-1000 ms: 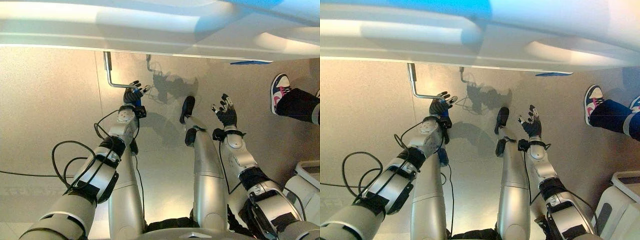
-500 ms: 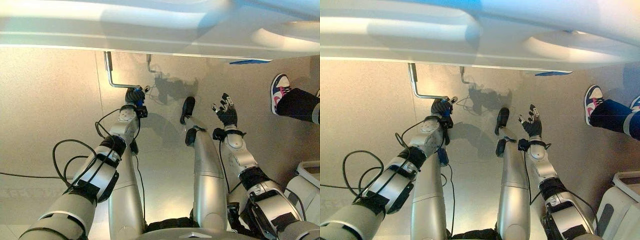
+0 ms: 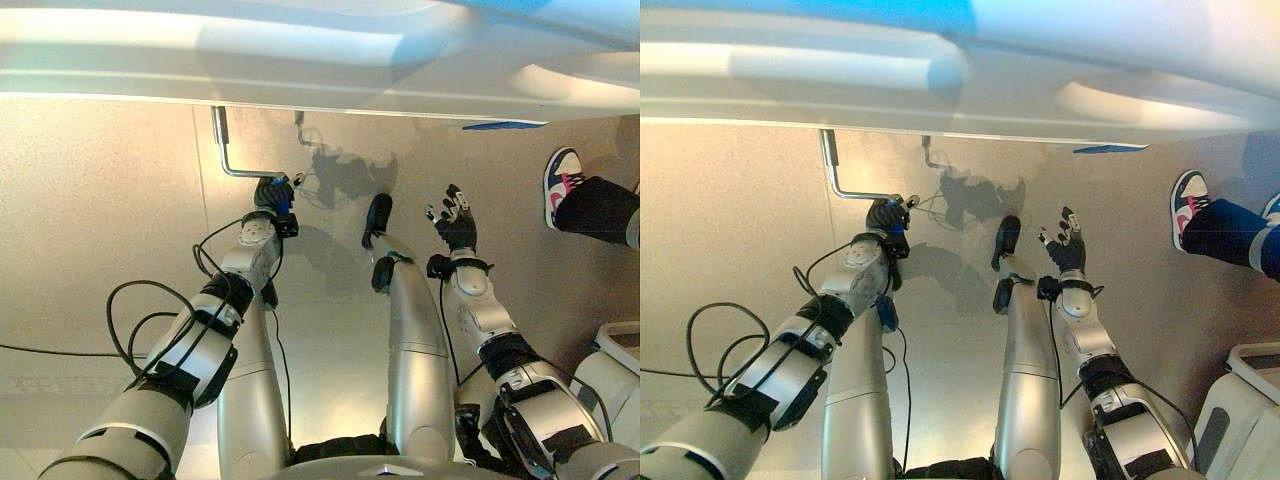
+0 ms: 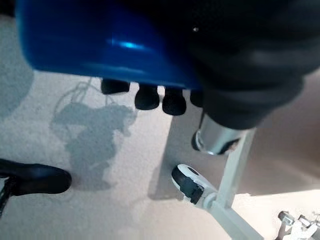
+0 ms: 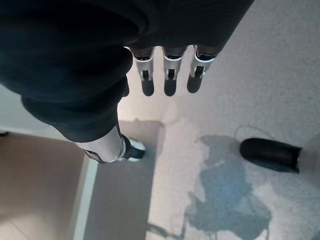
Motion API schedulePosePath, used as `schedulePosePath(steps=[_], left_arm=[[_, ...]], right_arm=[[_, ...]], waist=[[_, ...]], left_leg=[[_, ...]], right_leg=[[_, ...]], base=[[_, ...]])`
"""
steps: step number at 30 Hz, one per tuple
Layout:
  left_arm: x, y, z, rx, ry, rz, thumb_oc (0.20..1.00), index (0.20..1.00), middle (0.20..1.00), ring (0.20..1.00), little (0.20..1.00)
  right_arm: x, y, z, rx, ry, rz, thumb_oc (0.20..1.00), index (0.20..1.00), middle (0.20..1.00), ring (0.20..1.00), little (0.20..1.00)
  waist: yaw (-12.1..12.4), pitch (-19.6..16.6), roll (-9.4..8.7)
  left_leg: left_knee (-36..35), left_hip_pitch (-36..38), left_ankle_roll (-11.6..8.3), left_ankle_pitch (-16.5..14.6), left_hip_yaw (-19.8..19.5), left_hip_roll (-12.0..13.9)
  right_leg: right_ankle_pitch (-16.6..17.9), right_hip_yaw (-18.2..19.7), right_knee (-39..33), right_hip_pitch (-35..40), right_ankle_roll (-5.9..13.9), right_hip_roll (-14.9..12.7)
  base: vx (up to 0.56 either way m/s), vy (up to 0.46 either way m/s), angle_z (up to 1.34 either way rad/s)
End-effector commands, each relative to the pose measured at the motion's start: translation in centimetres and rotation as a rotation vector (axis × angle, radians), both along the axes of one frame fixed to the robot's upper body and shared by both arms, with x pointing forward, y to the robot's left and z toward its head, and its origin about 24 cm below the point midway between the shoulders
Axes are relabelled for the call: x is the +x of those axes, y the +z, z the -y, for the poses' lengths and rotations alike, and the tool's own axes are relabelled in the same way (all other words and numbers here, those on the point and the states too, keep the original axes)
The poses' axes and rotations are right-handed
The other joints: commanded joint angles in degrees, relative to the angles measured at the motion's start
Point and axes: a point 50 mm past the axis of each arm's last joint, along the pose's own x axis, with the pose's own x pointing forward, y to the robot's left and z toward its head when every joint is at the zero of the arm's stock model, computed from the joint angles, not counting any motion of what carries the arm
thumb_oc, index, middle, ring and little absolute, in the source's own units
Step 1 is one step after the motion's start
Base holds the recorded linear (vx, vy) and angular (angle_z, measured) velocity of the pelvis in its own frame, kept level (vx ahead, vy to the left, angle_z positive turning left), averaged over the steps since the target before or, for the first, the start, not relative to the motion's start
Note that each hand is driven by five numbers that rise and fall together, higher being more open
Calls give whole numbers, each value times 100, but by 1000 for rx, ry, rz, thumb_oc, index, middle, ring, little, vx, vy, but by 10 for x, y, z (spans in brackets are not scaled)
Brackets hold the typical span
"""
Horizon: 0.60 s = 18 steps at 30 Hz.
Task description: Raise the hospital bed
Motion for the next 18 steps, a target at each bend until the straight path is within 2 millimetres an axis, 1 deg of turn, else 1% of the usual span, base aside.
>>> schedulePosePath(steps=[1,2,3,4,9,11,12,13,15,18], left_arm=[[-22,2,56,-186,-210,55,200,200,200,200,200],[-26,6,54,-201,-225,83,200,200,200,200,200],[-35,12,53,-222,-267,120,200,200,200,200,200],[-35,11,52,-222,-267,119,200,200,200,200,200],[-53,21,51,-278,-356,171,200,200,200,200,200],[-61,33,48,-330,-391,214,200,200,200,200,200],[-61,33,48,-330,-391,213,200,200,200,200,200],[-64,38,46,-353,-405,232,200,200,200,200,200],[-68,46,42,-384,-420,262,200,200,200,200,200],[-76,59,29,-407,-431,324,200,200,200,200,200]], right_arm=[[-15,6,18,-15,-35,63,1000,1000,1000,1000,1000],[-17,5,20,-20,-38,61,1000,1000,1000,1000,1000],[-21,3,23,-35,-40,52,1000,1000,1000,1000,1000],[-21,2,23,-34,-40,51,1000,1000,1000,1000,1000],[-26,-4,30,-49,-47,24,1000,1000,1000,1000,1000],[-28,-5,34,-65,-50,16,1000,1000,1000,1000,1000],[-28,-5,34,-65,-50,15,1000,1000,1000,1000,1000],[-29,-6,36,-70,-51,11,1000,1000,1000,1000,1000],[-30,-8,38,-77,-53,4,1000,1000,1000,1000,1000],[-34,-12,43,-88,-62,-13,1000,1000,1000,1000,1000]], waist=[[61,-134,115],[81,-134,140],[121,-134,177],[121,-134,174],[224,-134,280],[275,-134,342],[273,-134,340],[294,-134,366],[325,-134,398],[373,-134,442]], left_leg=[[-67,-139,262,85,-88,40],[-84,-127,263,96,-82,29],[-109,-116,260,116,-88,0],[-111,-111,260,117,-90,0],[-193,-54,265,157,-120,-73],[-259,3,263,181,-113,-92],[-262,7,263,182,-114,-92],[-289,30,263,193,-111,-106],[-331,76,259,206,-130,-118],[-380,152,250,211,-139,-127]], right_leg=[[-131,260,413,-155,469,-156],[-134,245,416,-147,469,-170],[-138,235,422,-118,470,-194],[-138,232,420,-111,470,-195],[-137,172,406,-42,467,-247],[-137,156,362,26,465,-270],[-137,154,359,30,465,-271],[-137,149,344,61,467,-279],[-133,149,318,103,463,-282],[-128,127,279,184,460,-311]], base=[[2,-17,5],[1,-18,5],[0,0,0],[-3,-2,4],[-2,12,8],[-5,17,4],[-6,17,5],[-3,8,4],[-5,7,4],[-1,1,1]])
